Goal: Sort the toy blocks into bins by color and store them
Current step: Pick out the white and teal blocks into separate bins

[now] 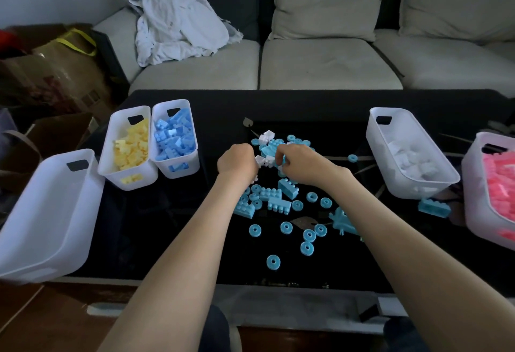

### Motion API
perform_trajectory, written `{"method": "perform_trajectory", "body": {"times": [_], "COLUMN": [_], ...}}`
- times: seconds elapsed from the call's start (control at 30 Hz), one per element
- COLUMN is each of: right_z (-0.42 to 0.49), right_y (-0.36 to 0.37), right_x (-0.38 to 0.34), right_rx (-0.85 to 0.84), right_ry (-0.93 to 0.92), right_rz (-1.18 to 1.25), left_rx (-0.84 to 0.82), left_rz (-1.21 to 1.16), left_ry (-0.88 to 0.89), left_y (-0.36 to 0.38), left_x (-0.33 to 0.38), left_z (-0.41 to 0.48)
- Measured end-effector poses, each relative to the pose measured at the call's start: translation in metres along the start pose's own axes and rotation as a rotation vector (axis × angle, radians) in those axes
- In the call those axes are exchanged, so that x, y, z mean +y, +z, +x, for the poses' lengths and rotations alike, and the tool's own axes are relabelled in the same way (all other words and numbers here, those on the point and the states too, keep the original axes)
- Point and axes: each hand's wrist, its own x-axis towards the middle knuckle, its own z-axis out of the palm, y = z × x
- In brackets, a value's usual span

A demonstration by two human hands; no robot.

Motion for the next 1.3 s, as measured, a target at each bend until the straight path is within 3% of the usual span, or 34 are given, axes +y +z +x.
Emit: {"method": "perform_trajectory", "body": {"times": [0.27, 0.43, 0.6, 0.83, 1.13, 1.3], "right_z": [0.002, 0.007, 0.022, 0.029, -0.001, -0.041], "right_y": [-0.001, 0.008, 0.03, 0.036, -0.029, -0.076], "right_x": [-0.004, -0.029, -0.048, -0.046, -0.009, 0.063], "right_rx": [0.035, -0.058, -0.227, -0.199, 0.098, 0.321], "right_ry": [0.024, -0.106, -0.173, -0.124, -0.006, 0.199], "right_rz": [0.184, 0.255, 0.047, -0.007, 0.124, 0.083], "left_rx": [0.04, 0.124, 0.108, 0.074, 0.139, 0.035], "left_rz": [-0.148, -0.233, -0.311, -0.298, -0.321, -0.268], "left_ry": [-0.164, -0.265, -0.255, -0.178, -0.087, 0.062], "left_y": [0.001, -0.001, -0.006, -0.01, -0.025, -0.012], "left_x": [-0.009, -0.036, -0.054, -0.059, -0.006, 0.073], "left_z": [0.008, 0.005, -0.001, -0.008, -0.006, -0.009]}}
